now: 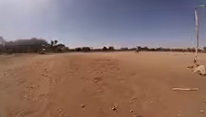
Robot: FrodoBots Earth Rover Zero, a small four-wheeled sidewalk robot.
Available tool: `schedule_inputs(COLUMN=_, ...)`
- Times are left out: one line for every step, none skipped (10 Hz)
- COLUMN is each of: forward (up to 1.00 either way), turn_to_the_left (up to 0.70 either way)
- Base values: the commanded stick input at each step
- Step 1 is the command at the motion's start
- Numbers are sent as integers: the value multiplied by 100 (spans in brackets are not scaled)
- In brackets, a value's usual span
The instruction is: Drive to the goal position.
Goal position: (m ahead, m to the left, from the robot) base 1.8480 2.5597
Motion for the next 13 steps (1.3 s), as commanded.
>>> schedule_inputs(forward=70, turn_to_the_left=0)
schedule_inputs(forward=70, turn_to_the_left=0)
schedule_inputs(forward=70, turn_to_the_left=0)
schedule_inputs(forward=70, turn_to_the_left=0)
schedule_inputs(forward=70, turn_to_the_left=0)
schedule_inputs(forward=70, turn_to_the_left=0)
schedule_inputs(forward=70, turn_to_the_left=0)
schedule_inputs(forward=70, turn_to_the_left=0)
schedule_inputs(forward=70, turn_to_the_left=0)
schedule_inputs(forward=70, turn_to_the_left=0)
schedule_inputs(forward=70, turn_to_the_left=0)
schedule_inputs(forward=70, turn_to_the_left=0)
schedule_inputs(forward=70, turn_to_the_left=0)
